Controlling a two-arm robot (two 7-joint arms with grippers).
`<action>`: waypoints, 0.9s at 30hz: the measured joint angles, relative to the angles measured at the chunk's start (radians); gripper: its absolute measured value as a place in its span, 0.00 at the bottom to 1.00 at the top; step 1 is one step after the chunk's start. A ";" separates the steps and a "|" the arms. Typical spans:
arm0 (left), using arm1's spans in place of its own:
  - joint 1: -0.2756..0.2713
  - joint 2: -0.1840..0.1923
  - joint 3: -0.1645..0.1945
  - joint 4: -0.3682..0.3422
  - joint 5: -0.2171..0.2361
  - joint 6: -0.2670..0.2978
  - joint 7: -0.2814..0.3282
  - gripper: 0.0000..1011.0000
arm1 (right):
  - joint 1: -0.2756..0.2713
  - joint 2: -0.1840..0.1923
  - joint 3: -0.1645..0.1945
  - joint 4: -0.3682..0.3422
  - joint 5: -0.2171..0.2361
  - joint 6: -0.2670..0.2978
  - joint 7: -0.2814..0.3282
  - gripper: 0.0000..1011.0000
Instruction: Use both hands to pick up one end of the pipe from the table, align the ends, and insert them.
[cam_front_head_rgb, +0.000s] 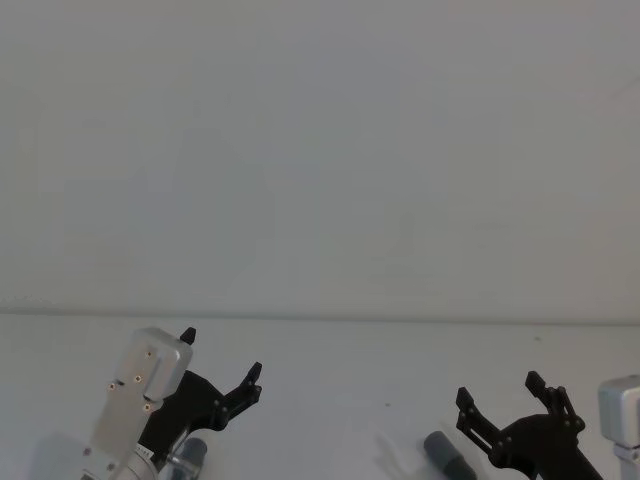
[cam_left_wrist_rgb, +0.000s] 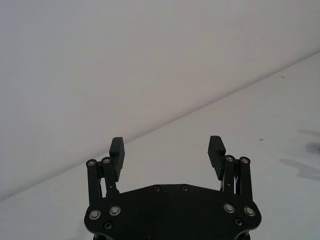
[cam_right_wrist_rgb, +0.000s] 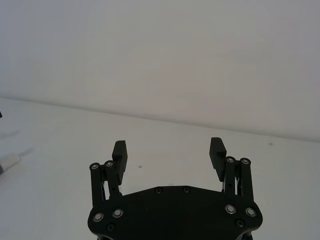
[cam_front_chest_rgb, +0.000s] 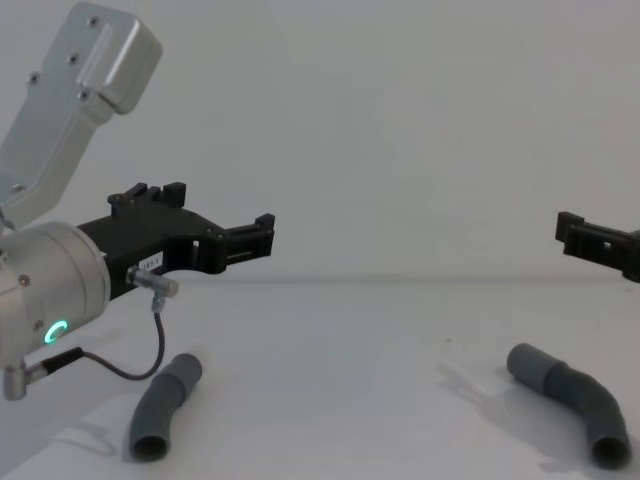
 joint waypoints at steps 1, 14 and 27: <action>0.000 0.000 0.000 0.000 0.000 0.000 0.000 0.99 | 0.000 0.000 0.000 0.000 0.000 0.000 0.000 0.99; 0.000 0.000 0.000 0.000 0.000 0.000 0.000 0.99 | 0.000 0.000 0.000 0.000 0.000 0.000 0.000 0.99; 0.000 0.000 0.000 0.000 0.000 0.000 0.000 0.99 | 0.000 0.000 0.000 0.000 0.000 0.000 0.000 0.99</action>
